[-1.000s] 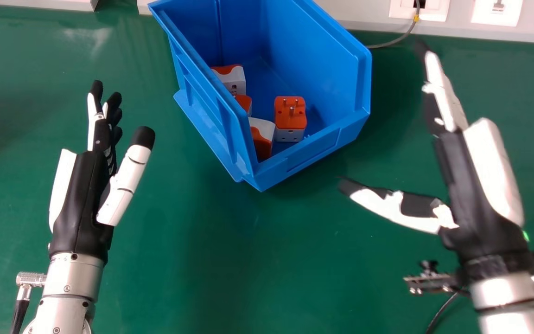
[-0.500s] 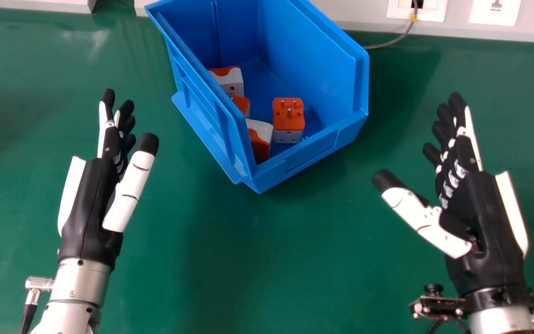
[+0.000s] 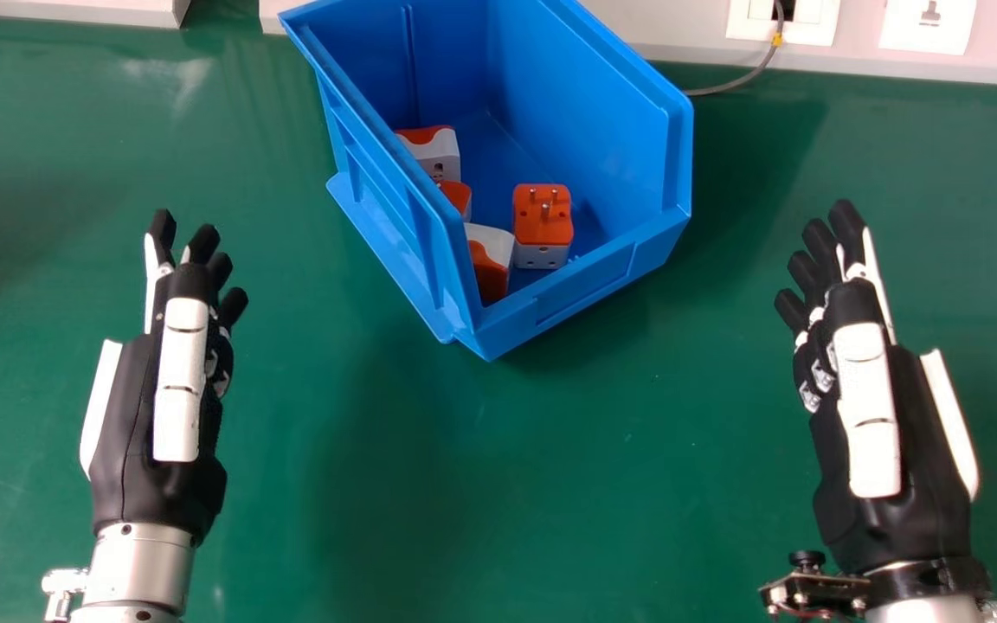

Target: Pick all objects and put in blue box

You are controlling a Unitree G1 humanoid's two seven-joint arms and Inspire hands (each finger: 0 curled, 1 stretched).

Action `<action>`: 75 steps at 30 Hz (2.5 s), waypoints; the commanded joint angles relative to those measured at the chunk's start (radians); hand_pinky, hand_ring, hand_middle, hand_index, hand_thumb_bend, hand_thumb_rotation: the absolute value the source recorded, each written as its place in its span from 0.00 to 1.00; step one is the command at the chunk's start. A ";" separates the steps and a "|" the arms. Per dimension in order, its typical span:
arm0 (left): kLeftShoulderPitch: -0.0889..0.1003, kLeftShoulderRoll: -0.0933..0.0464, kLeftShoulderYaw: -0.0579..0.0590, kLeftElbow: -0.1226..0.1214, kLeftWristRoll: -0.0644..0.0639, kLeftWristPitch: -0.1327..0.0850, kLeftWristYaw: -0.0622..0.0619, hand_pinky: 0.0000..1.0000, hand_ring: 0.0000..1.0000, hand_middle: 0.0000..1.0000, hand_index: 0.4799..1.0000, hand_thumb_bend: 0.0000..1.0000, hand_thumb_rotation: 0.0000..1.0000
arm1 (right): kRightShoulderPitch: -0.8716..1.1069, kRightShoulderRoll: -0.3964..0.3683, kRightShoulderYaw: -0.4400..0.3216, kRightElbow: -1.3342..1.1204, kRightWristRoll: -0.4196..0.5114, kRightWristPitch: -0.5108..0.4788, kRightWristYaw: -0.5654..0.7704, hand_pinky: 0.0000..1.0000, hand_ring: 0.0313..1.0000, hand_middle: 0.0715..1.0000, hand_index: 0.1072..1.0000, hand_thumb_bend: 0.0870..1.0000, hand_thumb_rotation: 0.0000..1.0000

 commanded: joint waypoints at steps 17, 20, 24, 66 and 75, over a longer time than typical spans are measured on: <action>0.018 0.000 0.039 -0.020 0.009 -0.030 -0.023 0.96 1.00 1.00 1.00 0.51 0.96 | -0.006 0.021 -0.032 -0.015 -0.032 -0.028 -0.004 1.00 1.00 1.00 1.00 0.23 1.00; 0.022 0.001 0.043 -0.018 0.007 -0.031 -0.028 0.96 1.00 1.00 1.00 0.52 0.95 | 0.003 0.029 -0.029 -0.013 -0.046 -0.042 -0.008 1.00 1.00 1.00 1.00 0.23 1.00; 0.028 0.003 0.045 -0.026 0.012 -0.027 -0.025 0.97 1.00 1.00 1.00 0.53 0.94 | 0.010 0.038 -0.029 -0.006 -0.054 -0.054 -0.007 1.00 1.00 1.00 1.00 0.24 1.00; -0.018 -0.029 -0.003 -0.005 0.078 0.002 -0.005 1.00 1.00 1.00 1.00 0.44 1.00 | 0.000 0.031 -0.141 -0.013 -0.099 -0.045 -0.070 0.98 1.00 1.00 1.00 0.24 1.00; -0.027 -0.013 0.009 -0.010 0.074 0.038 -0.013 1.00 1.00 1.00 1.00 0.46 1.00 | -0.001 0.026 -0.135 0.008 -0.108 -0.040 -0.061 0.95 1.00 0.99 0.97 0.27 1.00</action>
